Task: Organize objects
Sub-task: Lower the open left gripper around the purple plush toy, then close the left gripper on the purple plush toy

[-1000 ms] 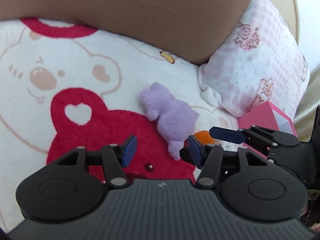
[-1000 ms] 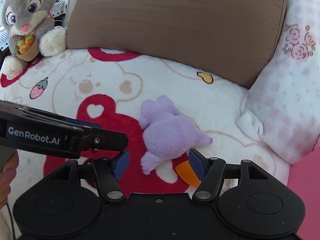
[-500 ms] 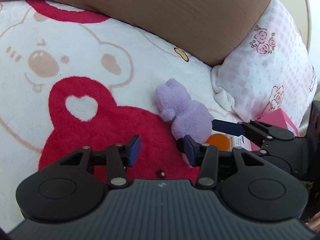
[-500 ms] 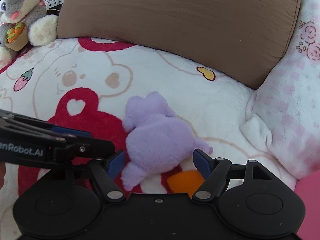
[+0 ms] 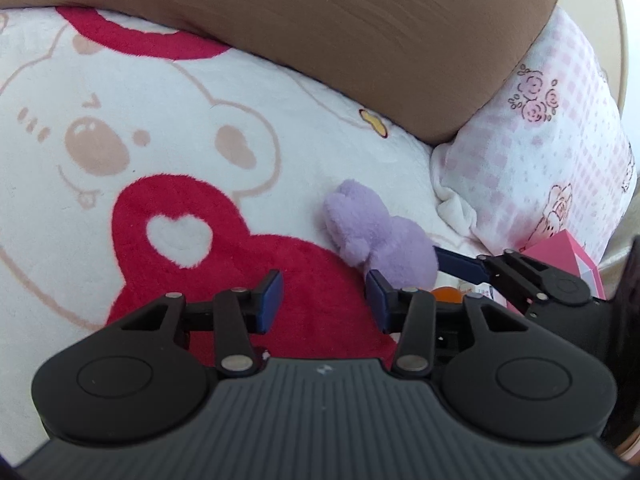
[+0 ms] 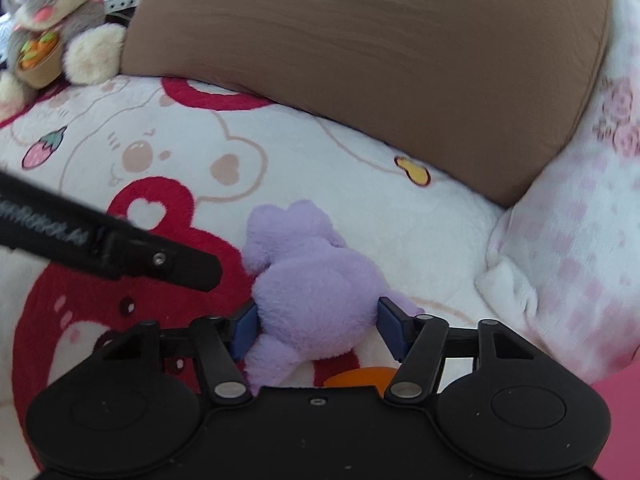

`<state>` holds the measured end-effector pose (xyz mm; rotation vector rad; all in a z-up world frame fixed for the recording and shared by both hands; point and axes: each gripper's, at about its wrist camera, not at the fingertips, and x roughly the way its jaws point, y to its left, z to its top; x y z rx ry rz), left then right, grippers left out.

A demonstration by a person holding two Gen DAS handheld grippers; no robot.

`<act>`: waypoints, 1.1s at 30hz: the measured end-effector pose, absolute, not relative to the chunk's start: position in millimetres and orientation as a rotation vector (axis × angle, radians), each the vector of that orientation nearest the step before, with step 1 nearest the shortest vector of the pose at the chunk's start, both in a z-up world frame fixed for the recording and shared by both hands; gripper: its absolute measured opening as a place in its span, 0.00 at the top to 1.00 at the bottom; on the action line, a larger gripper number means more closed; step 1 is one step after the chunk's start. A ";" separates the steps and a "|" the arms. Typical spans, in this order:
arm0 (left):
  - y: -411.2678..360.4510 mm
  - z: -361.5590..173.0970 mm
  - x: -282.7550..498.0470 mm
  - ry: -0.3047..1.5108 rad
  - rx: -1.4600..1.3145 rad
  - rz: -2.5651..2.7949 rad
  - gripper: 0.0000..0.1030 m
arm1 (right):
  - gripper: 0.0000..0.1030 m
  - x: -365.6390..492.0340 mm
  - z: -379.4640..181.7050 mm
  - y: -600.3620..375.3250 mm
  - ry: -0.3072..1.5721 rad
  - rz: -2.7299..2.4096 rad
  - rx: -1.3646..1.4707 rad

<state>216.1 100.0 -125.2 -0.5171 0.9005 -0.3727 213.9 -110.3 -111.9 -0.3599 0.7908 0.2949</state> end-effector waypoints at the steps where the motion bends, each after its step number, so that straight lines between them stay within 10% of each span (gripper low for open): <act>1: 101.4 -124.7 216.5 0.901 -0.524 -0.375 0.57 | 0.38 210.7 -110.1 -108.3 0.778 0.305 -0.371; 33: 47.7 -125.1 162.0 1.167 -0.343 -0.443 0.55 | 0.35 78.1 -114.3 -140.5 1.011 0.362 -0.252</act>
